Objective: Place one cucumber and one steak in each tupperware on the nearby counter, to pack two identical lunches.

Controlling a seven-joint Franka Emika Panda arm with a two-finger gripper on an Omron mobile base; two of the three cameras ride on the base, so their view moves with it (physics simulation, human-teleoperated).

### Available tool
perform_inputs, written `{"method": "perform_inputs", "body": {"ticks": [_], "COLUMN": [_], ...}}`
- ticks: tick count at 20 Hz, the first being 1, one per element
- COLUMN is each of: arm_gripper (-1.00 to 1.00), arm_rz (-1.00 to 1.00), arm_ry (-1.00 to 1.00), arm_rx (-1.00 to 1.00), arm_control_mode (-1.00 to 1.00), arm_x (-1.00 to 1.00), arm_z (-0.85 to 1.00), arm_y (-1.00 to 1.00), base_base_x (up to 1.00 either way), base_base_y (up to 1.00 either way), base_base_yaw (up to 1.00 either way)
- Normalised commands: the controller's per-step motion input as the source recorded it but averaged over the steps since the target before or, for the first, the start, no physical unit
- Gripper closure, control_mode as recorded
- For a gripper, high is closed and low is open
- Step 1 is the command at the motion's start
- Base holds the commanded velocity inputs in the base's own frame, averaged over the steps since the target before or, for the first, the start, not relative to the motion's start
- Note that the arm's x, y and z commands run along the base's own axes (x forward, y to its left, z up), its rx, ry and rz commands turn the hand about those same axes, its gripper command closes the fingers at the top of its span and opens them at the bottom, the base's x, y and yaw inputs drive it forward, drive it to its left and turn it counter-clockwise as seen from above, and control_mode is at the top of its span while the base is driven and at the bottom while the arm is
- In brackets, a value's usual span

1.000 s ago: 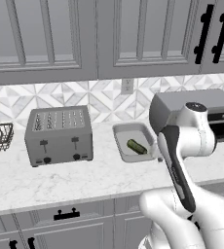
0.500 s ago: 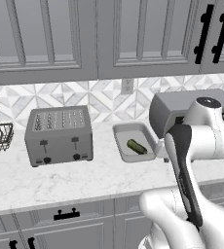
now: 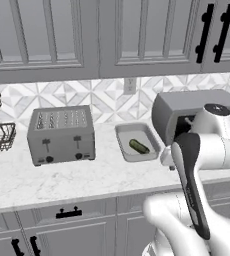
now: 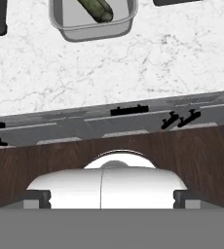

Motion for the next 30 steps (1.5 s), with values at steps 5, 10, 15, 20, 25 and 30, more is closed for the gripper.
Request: {"method": "perform_inputs", "body": {"ticks": [5,10,15,20,25,30], "arm_gripper": [-1.0,-1.0,-1.0,-1.0,-1.0,-1.0], "arm_rz": [0.0,0.0,0.0,0.0,0.0,0.0], "arm_ry": [0.0,0.0,0.0,0.0,0.0,0.0], "arm_rx": [0.0,0.0,0.0,0.0,0.0,0.0], "arm_control_mode": [1.0,1.0,1.0,1.0,1.0,1.0], "arm_x": [0.0,0.0,0.0,0.0,0.0,0.0], "arm_z": [0.0,0.0,0.0,0.0,0.0,0.0], "arm_y": [0.0,0.0,0.0,0.0,0.0,0.0], "base_base_x": [-0.79,-0.72,-0.22,0.0,0.0,0.29], "base_base_y": [0.06,0.0,0.0,0.0,0.15,0.21], "base_base_yaw": [0.34,0.72,0.98,1.0,1.0,0.78]}}
